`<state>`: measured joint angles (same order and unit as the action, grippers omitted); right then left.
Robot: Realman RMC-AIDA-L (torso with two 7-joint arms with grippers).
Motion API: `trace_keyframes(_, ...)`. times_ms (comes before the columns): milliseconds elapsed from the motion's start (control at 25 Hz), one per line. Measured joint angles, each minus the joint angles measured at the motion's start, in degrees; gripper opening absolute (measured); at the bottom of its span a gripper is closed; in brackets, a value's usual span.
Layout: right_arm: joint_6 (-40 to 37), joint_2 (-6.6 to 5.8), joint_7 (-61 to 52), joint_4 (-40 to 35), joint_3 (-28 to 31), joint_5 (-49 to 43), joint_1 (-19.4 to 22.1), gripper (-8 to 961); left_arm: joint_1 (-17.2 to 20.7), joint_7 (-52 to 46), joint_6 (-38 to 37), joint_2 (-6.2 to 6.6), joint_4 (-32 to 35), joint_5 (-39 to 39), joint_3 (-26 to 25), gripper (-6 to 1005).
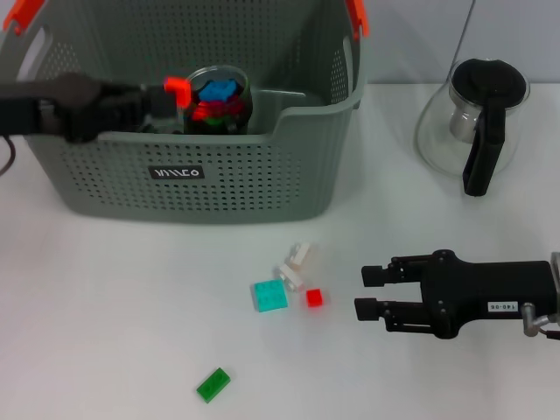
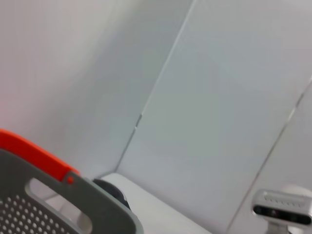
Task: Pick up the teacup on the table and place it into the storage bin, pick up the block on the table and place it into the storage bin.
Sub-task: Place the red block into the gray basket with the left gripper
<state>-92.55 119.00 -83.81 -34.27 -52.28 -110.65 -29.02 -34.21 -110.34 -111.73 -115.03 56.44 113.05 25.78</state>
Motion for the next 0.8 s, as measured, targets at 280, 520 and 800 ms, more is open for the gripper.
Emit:
trace_keyframes(280,0.00,0.00,0.14,0.00,0.13,0.00,0.01,578,-0.32,-1.39,0.51,0.15,-0.05,-4.32,-0.93,106)
trace_keyframes(520,0.04,0.06,0.21,0.00,-0.01,0.00,-0.25,578,-2.82,-5.00,6.86,0.45,-0.34,-4.92,0.25,107)
trace_keyframes(800,0.09,0.16,0.36,0.00,-0.02,-0.07,0.05,577,-5.05,-6.23,19.18,1.04,-2.14,-4.63,7.47,107)
